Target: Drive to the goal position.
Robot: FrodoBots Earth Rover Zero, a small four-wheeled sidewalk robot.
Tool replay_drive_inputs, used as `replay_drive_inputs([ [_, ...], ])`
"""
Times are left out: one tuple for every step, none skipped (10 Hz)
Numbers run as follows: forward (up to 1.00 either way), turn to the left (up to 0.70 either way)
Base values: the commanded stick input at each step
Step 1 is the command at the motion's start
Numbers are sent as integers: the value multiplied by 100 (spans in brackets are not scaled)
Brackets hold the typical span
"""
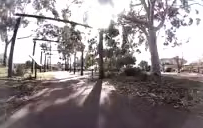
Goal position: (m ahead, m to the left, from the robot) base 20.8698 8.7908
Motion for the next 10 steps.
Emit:
replay_drive_inputs([
  [100,40],
  [100,40],
  [100,40],
  [100,40],
  [100,40],
  [100,40],
  [100,40],
  [100,0],
  [100,0],
  [100,0],
])
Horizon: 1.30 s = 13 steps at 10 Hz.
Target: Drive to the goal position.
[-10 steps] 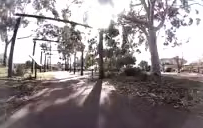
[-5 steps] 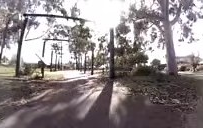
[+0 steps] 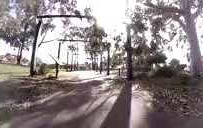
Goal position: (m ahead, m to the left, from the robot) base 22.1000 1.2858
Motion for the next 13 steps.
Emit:
replay_drive_inputs([
  [100,0],
  [100,0],
  [100,0],
  [100,0],
  [100,0],
  [100,0],
  [100,0],
  [100,0],
  [100,0],
  [100,0],
  [100,0],
  [100,0],
  [100,0],
])
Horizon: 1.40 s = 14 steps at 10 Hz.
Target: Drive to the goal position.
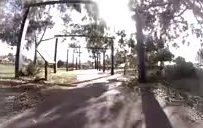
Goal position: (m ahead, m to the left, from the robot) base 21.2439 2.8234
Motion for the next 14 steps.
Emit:
replay_drive_inputs([
  [100,0],
  [100,0],
  [100,0],
  [100,0],
  [100,0],
  [100,0],
  [100,2],
  [100,3],
  [100,7],
  [100,15],
  [100,23],
  [100,40],
  [100,40],
  [100,40],
])
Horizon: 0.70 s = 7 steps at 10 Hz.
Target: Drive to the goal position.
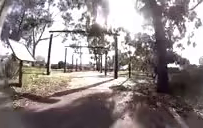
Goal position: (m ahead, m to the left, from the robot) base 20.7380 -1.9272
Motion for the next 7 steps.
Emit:
replay_drive_inputs([
  [100,40],
  [100,0],
  [100,0],
  [100,0],
  [100,0],
  [100,0],
  [100,0],
])
